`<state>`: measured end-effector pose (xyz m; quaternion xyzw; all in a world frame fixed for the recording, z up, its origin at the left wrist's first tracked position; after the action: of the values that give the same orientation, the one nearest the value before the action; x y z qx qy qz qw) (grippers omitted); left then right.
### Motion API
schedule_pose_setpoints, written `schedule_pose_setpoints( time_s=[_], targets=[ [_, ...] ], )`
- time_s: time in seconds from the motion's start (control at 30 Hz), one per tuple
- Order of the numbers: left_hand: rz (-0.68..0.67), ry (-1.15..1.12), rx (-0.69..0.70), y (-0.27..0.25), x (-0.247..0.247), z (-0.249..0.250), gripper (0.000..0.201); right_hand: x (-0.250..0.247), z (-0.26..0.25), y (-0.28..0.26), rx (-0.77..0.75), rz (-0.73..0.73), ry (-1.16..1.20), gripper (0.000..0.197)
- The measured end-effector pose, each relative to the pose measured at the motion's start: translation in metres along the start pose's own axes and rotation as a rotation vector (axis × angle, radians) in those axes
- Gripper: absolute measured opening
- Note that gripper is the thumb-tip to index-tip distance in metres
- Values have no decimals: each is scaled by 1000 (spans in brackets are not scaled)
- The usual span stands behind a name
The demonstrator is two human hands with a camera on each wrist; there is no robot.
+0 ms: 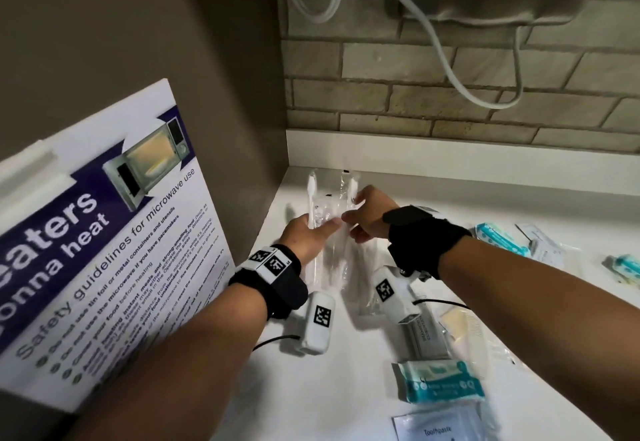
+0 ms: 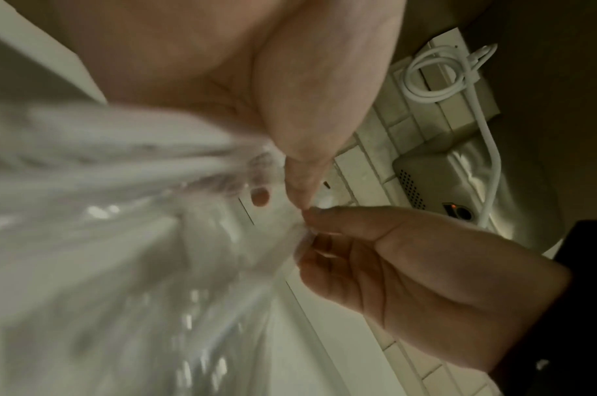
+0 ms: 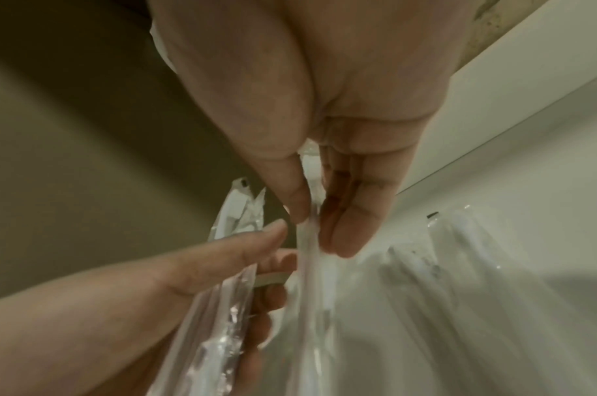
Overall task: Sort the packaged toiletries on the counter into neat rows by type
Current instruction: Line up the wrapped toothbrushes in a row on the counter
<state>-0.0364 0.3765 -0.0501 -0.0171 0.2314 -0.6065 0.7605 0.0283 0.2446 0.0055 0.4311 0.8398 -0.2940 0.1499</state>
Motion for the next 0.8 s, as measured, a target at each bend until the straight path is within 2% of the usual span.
schedule_pose_setpoints(
  time_s=[0.03, 0.13, 0.33, 0.43, 0.6, 0.67, 0.73, 0.8],
  targets=[
    [34, 6, -13, 2, -5, -3, 60, 2, 1, -1, 18, -16, -48, 15],
    [71, 23, -63, 7, -14, -7, 63, 13, 12, 2, 66, -62, -194, 28],
    [58, 48, -112, 25, -13, -2, 60, 22, 26, 15, 131, -87, -264, 27],
    [28, 170, -149, 32, -12, 1, 70, 20, 29, 18, 157, -71, -302, 26],
    [48, 280, -157, 34, -15, 3, 92, 17, 18, 18, 200, -80, -598, 35],
    [102, 264, -142, 34, -20, 3, 85, 23, 7, 20, 149, -80, -639, 28],
    [151, 250, -104, 31, -26, 8, 66, 31, -3, 19, 105, -82, -629, 31],
    [182, 258, -60, 28, -31, 12, 45, 41, -8, 16, 92, -87, -607, 43]
  ],
)
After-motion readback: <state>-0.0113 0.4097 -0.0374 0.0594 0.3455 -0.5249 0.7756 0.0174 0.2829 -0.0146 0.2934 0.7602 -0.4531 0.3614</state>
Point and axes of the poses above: each hand's wrist, its own y-axis towards the middle knuckle, its own x-axis out of the palm, z = x × y, the point moved 6 cm from there along y, towards the middle knuckle, and after that the axes turned 8 degrees about -z, right-handed, at the moved point
